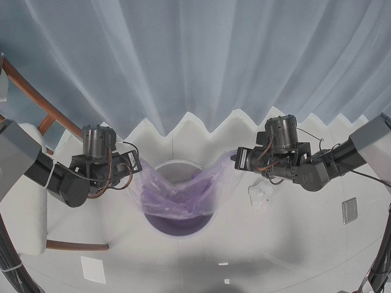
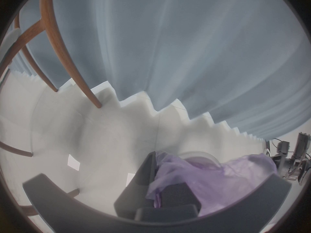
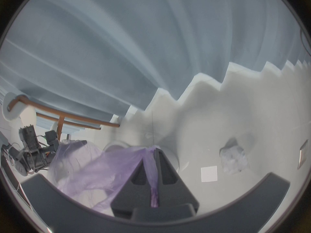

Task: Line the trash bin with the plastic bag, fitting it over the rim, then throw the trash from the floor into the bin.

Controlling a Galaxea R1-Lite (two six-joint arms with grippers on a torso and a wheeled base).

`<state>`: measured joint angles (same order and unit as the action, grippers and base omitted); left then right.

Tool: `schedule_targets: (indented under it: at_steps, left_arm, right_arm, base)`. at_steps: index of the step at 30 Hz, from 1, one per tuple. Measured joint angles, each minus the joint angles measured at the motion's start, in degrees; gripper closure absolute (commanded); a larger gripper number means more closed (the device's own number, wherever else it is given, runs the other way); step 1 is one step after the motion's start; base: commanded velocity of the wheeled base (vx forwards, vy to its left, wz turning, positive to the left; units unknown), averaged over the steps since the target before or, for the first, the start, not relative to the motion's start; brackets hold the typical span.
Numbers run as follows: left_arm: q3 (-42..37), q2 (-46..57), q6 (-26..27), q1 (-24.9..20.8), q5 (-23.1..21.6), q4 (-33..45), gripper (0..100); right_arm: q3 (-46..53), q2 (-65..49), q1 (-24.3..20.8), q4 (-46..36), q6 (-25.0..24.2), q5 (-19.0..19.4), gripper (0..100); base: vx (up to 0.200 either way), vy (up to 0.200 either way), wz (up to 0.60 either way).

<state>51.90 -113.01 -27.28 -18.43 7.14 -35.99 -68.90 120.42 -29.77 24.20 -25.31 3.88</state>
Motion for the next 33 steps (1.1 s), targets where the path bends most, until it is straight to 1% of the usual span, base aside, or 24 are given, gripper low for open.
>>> schedule_targets:
  at_steps: [4,9,14,19,26,33]
  left_arm:
    - [4.9,-3.1,-0.8,2.9,0.1,3.5,100]
    - [10.7,-5.7,-1.3,5.4,0.1,9.1,100]
    - [13.0,-7.4,-1.4,7.5,0.1,12.5,100]
    - [11.8,-8.2,-1.5,8.2,0.2,13.8,100]
    - [6.8,-7.3,-1.2,7.7,-0.5,14.3,100]
    - [0.7,-5.1,-1.3,7.7,-2.3,17.2,100]
  right_arm:
    - [-5.6,1.6,2.2,-2.5,1.4,0.5,100]
    - [-12.7,4.9,4.5,-7.3,3.9,1.3,100]
    - [-16.7,8.6,6.8,-10.0,7.5,1.9,100]
    - [-16.7,10.7,7.6,-10.3,8.7,3.7,100]
    - [-14.3,10.7,7.6,-10.2,8.7,5.7,100]
    - [-6.0,8.0,7.6,-9.8,9.3,11.9,100]
  base:
    - [0.0,0.0,0.0]
    - [0.0,0.0,0.0]
    - [0.0,0.0,0.0]
    - [0.0,0.0,0.0]
    - [0.0,0.0,0.0]
    - [0.0,0.0,0.0]
